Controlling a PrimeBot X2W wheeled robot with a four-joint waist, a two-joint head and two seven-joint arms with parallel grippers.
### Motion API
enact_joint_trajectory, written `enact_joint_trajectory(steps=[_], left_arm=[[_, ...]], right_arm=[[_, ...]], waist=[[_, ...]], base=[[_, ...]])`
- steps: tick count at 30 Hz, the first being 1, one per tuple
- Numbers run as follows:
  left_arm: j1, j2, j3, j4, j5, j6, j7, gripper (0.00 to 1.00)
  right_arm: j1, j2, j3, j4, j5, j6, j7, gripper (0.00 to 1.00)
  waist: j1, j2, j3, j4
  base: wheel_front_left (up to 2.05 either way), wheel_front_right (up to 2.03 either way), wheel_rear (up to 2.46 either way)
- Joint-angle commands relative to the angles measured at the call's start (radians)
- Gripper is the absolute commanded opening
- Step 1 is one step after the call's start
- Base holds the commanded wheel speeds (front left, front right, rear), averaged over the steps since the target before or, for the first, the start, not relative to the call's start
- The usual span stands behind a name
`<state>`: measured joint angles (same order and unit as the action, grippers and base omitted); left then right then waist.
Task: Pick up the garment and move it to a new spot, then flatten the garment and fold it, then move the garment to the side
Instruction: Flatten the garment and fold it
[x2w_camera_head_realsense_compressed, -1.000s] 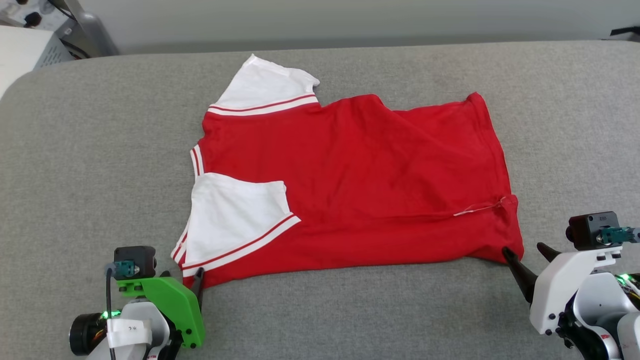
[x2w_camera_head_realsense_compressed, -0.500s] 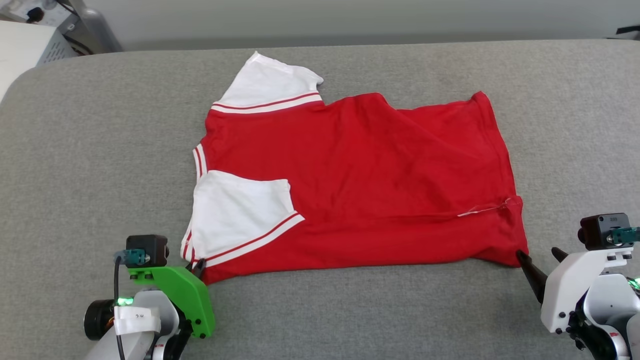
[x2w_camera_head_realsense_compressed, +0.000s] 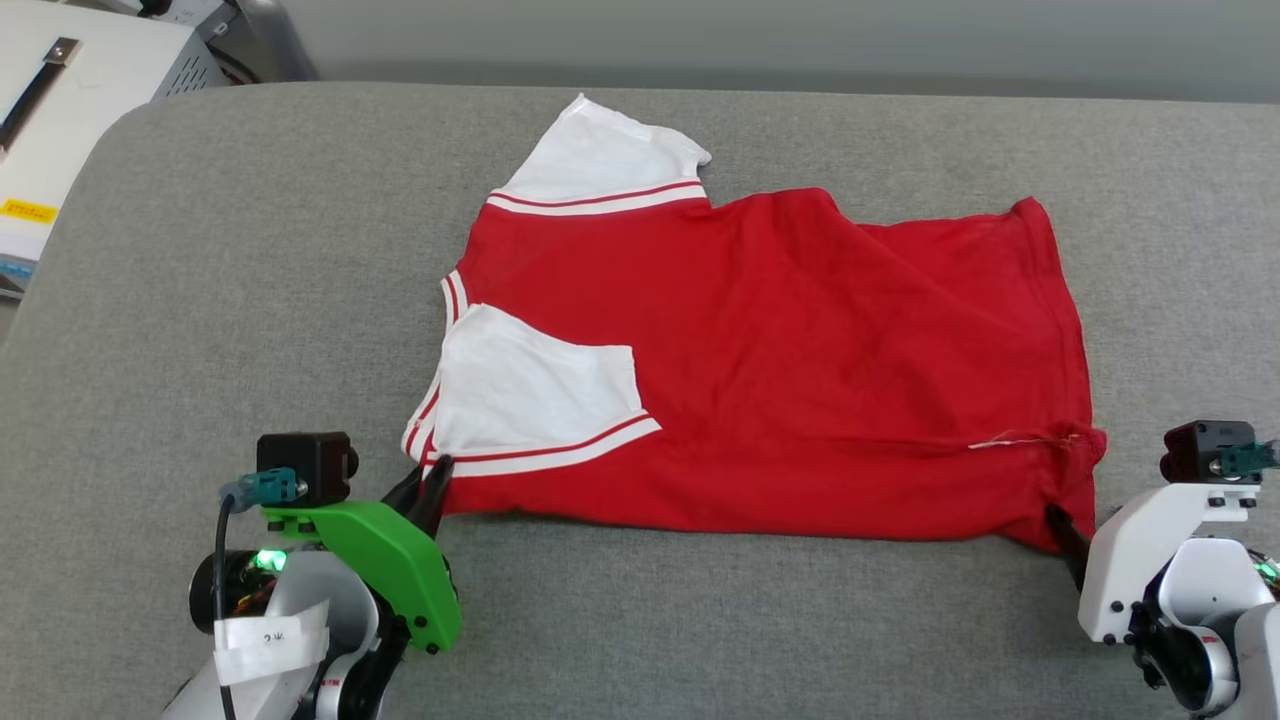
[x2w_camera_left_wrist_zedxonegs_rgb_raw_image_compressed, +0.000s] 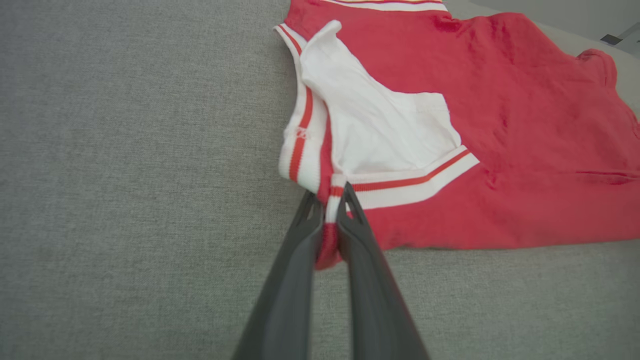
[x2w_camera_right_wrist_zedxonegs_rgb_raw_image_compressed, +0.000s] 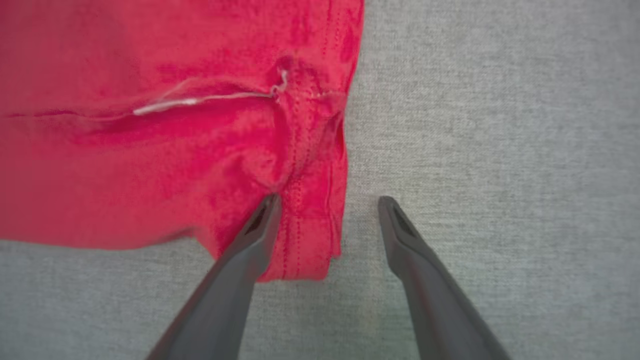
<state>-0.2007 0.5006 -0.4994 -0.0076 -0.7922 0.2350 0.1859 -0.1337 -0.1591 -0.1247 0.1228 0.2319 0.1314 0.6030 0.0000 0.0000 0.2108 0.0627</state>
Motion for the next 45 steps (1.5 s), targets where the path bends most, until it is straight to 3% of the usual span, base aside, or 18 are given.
enact_joint_trajectory(steps=[1, 5, 6, 7, 8, 20, 31, 38, 45], left_arm=[[0.012, 0.006, 0.000, -0.010, 0.008, 0.009, 0.003, 0.00], [0.015, 0.006, -0.005, -0.026, 0.011, 0.014, 0.006, 0.00], [0.015, 0.005, -0.008, -0.025, 0.012, 0.015, 0.007, 0.00], [0.014, 0.005, -0.009, -0.025, 0.013, 0.015, 0.007, 0.00], [0.013, 0.005, -0.011, -0.023, 0.014, 0.015, 0.007, 0.00], [0.036, 0.017, -0.029, 0.032, 0.018, 0.016, 0.014, 0.00], [0.124, 0.046, -0.055, 0.035, -0.001, 0.019, 0.048, 0.00], [0.181, 0.053, -0.084, 0.025, -0.017, 0.025, 0.083, 0.00], [0.177, 0.032, -0.105, 0.077, -0.017, 0.008, 0.076, 0.02]], right_arm=[[-0.017, 0.008, -0.001, 0.013, -0.009, -0.001, 0.001, 1.00], [-0.019, 0.017, 0.017, 0.049, -0.012, -0.001, 0.023, 1.00], [-0.017, 0.018, 0.025, 0.056, -0.010, -0.001, 0.032, 0.66], [-0.017, 0.018, 0.028, 0.060, -0.010, -0.001, 0.036, 0.66], [-0.016, 0.016, 0.030, 0.064, -0.010, -0.001, 0.037, 0.00], [-0.012, -0.011, 0.006, 0.066, 0.008, -0.001, 0.018, 0.00], [0.098, -0.061, -0.027, -0.077, 0.076, -0.001, 0.094, 0.00], [0.225, -0.052, -0.081, -0.192, 0.085, -0.001, 0.180, 0.00], [0.263, -0.023, -0.094, -0.167, 0.070, -0.001, 0.170, 0.00]], waist=[[0.0000, 0.0000, 0.008, 0.007], [0.0000, 0.0000, 0.020, 0.013], [0.0000, 0.0000, 0.022, 0.014], [0.0000, 0.0000, 0.024, 0.014], [0.0000, 0.0000, 0.025, 0.015], [0.0000, 0.0000, -0.037, -0.009], [0.0000, 0.0000, -0.132, -0.028], [0.0000, 0.0000, -0.149, -0.033], [0.0000, 0.0000, -0.148, -0.045]], base=[[0.00, 0.00, 0.00], [0.00, 0.00, 0.00], [0.00, 0.00, 0.00], [0.00, 0.00, 0.00], [0.00, 0.00, 0.00], [0.00, 0.00, 0.00], [0.00, 0.00, 0.00], [0.00, 0.00, 0.00], [0.00, 0.00, 0.00]])
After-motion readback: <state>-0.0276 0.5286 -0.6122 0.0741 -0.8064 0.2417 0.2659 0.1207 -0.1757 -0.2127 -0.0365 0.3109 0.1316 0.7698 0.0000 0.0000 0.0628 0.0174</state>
